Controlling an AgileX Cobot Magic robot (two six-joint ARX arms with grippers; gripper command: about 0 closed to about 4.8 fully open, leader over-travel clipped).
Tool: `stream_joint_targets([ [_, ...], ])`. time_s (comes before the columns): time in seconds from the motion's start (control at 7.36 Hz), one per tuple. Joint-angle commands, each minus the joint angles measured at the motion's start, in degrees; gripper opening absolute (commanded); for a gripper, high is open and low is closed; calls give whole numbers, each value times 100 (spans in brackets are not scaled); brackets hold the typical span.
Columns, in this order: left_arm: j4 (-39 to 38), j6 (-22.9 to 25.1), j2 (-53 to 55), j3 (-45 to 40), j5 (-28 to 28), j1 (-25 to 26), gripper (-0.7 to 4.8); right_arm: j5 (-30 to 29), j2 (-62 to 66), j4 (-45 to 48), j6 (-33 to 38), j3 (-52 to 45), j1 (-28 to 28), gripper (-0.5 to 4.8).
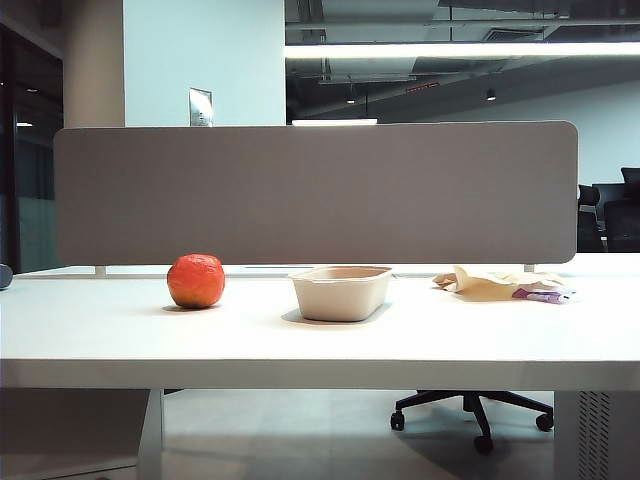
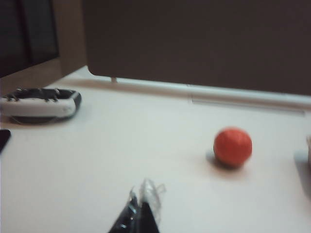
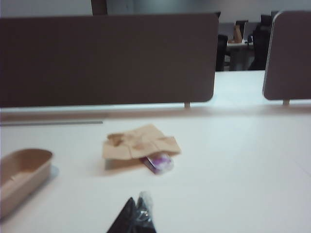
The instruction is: Pick up the orange and place it into the paper lunchbox.
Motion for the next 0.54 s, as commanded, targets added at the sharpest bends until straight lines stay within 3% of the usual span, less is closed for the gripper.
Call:
stream_joint_targets([
  [0.14,-542,-424,713,1539,-448,0,-5,-1773,1003,-1086,35,1711,26,-3],
  [0.54,-570,-498,2669,3202,-282,-7,-5,-2404,3029,-1847,-74,3635,151,-4],
])
